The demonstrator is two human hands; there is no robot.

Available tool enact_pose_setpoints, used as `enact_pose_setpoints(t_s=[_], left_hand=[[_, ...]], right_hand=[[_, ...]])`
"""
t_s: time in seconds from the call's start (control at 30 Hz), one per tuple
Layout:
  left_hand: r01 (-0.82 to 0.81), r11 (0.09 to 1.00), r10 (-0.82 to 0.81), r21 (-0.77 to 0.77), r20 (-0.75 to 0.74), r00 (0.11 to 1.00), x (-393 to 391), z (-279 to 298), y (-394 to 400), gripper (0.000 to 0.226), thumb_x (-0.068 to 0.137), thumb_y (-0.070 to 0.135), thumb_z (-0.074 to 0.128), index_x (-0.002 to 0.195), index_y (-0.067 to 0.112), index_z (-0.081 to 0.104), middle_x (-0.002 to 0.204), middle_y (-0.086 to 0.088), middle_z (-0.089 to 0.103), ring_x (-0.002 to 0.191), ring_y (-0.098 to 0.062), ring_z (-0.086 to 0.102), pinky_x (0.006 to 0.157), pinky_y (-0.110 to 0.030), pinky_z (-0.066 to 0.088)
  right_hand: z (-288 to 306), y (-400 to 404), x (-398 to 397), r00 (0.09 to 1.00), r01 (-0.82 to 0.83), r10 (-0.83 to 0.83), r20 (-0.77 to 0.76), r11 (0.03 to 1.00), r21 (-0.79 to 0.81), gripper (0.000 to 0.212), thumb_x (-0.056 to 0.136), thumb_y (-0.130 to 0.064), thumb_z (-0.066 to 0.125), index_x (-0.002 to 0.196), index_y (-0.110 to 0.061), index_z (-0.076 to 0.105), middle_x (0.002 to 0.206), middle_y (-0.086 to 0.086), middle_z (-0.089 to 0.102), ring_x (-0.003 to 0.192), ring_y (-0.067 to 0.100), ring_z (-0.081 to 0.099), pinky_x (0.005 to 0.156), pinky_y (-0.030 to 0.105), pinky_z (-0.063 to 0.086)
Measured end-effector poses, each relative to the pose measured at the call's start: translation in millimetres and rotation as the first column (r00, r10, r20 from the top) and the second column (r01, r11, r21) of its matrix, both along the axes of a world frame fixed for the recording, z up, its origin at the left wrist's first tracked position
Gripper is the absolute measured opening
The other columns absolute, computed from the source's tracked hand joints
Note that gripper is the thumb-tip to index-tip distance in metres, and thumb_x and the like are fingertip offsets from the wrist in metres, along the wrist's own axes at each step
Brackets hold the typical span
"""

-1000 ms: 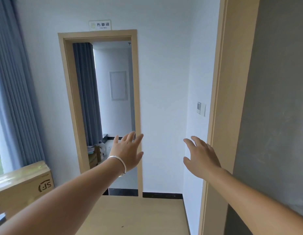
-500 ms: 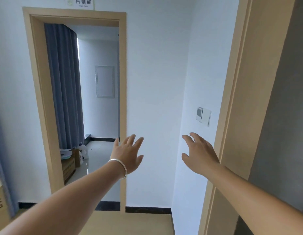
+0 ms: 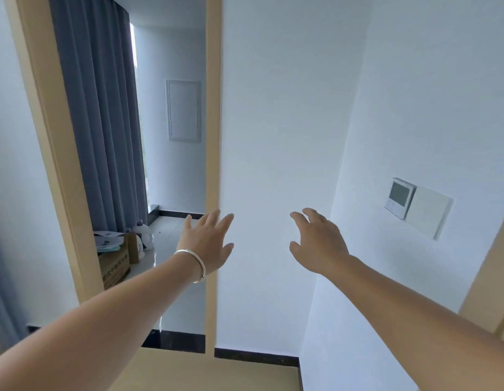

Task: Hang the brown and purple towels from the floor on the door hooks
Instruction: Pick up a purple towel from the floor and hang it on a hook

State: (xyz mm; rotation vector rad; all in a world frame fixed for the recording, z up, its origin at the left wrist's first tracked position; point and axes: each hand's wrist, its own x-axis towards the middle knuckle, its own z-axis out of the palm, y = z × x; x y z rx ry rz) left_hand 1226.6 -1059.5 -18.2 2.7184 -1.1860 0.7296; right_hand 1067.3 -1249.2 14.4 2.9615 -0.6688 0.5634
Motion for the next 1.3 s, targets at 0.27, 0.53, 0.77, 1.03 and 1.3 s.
enact_pose_setpoints(t_s=[0.27,0.53,0.77,1.03,1.3], left_hand=[[-0.25,0.968,0.249,-0.009,-0.019,0.968,112.6,-14.5,13.0,0.064,0.094,0.05,0.038,0.149,0.03,0.013,0.155,-0.003,0.021,0.141,-0.022,0.026,0.114,-0.054,0.015],[-0.562,0.827,0.561,0.0,-0.067,0.825,181.9,-23.7,58.6,0.065,0.094,0.054,0.038,0.15,0.032,0.012,0.156,-0.002,0.021,0.141,-0.025,0.027,0.114,-0.054,0.018],[-0.762,0.645,0.763,0.062,-0.113,0.637,204.4,-30.0,141.6,0.066,0.095,0.052,0.037,0.151,0.031,0.008,0.158,-0.003,0.015,0.144,-0.023,0.021,0.117,-0.054,0.013],[-0.871,0.49,0.866,0.031,-0.13,0.483,260.3,-58.2,265.7,0.069,0.092,0.055,0.039,0.151,0.032,0.011,0.158,-0.002,0.018,0.143,-0.022,0.025,0.116,-0.054,0.015],[-0.964,0.264,0.948,0.032,-0.192,0.253,300.1,-75.9,415.2,0.07,0.091,0.058,0.039,0.15,0.035,0.01,0.159,-0.002,0.016,0.143,-0.023,0.025,0.115,-0.055,0.015]], right_hand=[[-21.4,-22.8,165.3,0.966,-0.254,0.253,-0.047,0.967,-0.019,0.062,0.091,-0.033,0.048,0.148,-0.022,0.025,0.155,0.006,0.021,0.138,0.023,0.026,0.11,0.038,0.026],[-17.3,2.5,320.2,0.814,-0.581,0.58,-0.036,0.812,-0.044,0.054,0.084,-0.026,0.051,0.136,-0.02,0.037,0.139,0.004,0.037,0.123,0.026,0.04,0.098,0.036,0.035],[-33.8,80.9,403.3,0.635,-0.772,0.771,-0.043,0.635,-0.011,0.061,0.087,-0.032,0.051,0.144,-0.023,0.033,0.144,0.003,0.036,0.127,0.025,0.041,0.1,0.039,0.038],[-50.7,206.4,492.2,0.476,-0.88,0.876,-0.079,0.475,-0.027,0.061,0.091,-0.032,0.049,0.147,-0.022,0.026,0.152,0.007,0.027,0.136,0.025,0.03,0.108,0.043,0.032],[-56.4,365.0,573.0,0.301,-0.953,0.941,-0.156,0.302,-0.018,0.064,0.093,-0.036,0.048,0.15,-0.025,0.02,0.156,0.005,0.018,0.142,0.023,0.022,0.113,0.041,0.021]])
